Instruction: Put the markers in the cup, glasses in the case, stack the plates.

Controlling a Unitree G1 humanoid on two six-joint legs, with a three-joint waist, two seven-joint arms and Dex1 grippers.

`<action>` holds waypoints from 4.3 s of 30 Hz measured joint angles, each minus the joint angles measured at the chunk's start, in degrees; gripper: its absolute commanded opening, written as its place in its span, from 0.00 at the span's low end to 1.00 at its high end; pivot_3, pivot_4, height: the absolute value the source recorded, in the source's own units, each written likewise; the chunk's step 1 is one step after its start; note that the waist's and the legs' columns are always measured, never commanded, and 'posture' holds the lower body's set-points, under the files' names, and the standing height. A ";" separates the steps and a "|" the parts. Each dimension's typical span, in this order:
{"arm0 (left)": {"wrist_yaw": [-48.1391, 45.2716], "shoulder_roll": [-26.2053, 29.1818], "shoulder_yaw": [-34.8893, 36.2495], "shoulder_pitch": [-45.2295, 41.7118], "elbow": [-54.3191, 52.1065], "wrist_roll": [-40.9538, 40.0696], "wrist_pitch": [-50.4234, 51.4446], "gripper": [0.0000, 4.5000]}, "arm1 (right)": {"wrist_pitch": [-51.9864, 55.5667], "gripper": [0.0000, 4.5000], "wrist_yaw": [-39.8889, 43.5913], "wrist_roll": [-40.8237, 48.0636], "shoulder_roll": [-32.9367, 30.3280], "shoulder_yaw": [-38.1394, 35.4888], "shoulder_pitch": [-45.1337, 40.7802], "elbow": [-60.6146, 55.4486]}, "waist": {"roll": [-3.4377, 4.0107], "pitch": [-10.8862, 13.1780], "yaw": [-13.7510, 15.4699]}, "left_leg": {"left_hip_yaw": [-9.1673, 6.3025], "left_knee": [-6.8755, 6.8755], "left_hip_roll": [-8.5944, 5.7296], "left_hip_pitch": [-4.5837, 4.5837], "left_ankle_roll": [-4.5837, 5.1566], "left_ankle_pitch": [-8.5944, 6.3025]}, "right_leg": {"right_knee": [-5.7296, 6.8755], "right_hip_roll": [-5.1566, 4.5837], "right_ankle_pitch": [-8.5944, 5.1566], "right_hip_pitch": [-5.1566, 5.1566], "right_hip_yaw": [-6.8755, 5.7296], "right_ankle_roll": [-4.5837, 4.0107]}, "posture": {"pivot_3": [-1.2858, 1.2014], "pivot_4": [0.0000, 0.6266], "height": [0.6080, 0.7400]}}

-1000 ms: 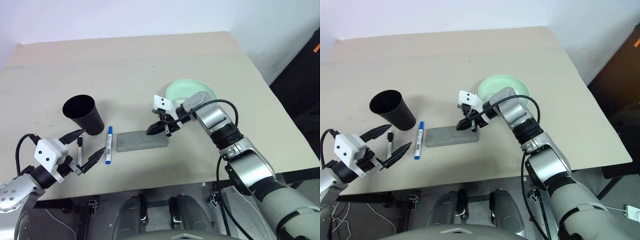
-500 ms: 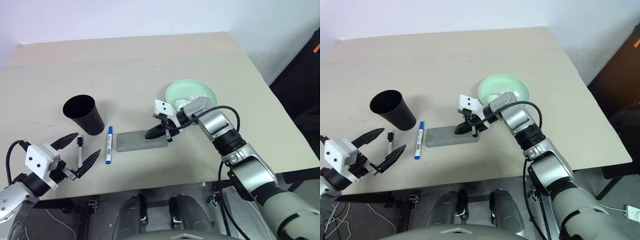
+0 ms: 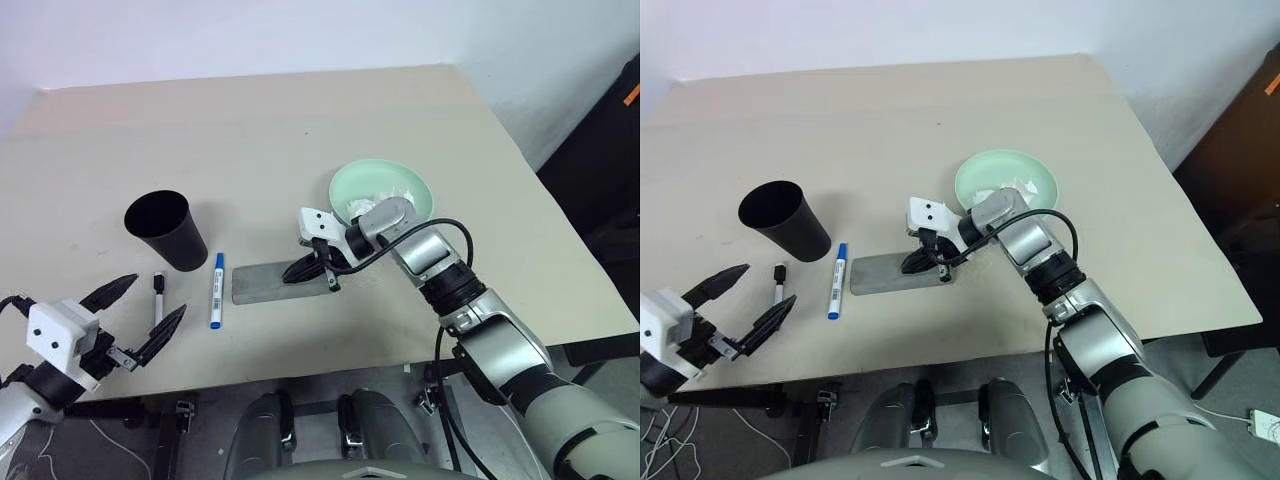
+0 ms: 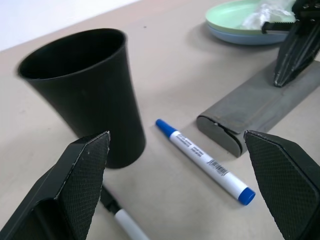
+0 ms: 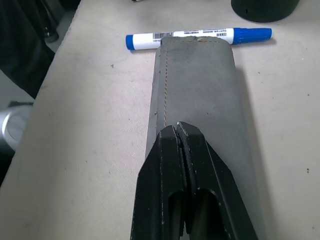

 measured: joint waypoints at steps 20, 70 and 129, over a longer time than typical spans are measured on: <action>25.24 3.90 -1.18 -4.90 -6.03 -5.21 35.21 1.00 | -0.26 0.01 -1.21 3.32 -0.01 -3.82 -4.44 6.57 | -0.02 0.00 0.20 | 0.00 0.00 -0.02 -0.20 0.01 0.00 | -0.07 -0.01 0.11 0.07 0.00 0.17 | 0.52 0.24 0.81; 43.43 3.66 0.46 -35.83 1.64 7.98 79.25 0.00 | -2.92 0.00 -4.54 5.22 -1.92 -8.22 -5.54 10.64 | -0.10 0.00 0.25 | -0.01 0.01 0.15 0.06 -0.35 0.25 | 0.28 0.29 0.17 0.19 0.00 0.23 | 0.52 0.24 0.81; 10.68 -1.49 -10.27 -46.54 24.37 3.50 2.84 0.00 | -7.89 0.00 -13.22 11.11 -5.22 -14.21 4.22 -5.39 | -0.21 -0.02 1.73 | 0.06 0.10 0.14 -0.06 -0.06 0.39 | 0.20 0.31 0.23 0.21 -0.04 0.30 | 0.52 0.24 0.81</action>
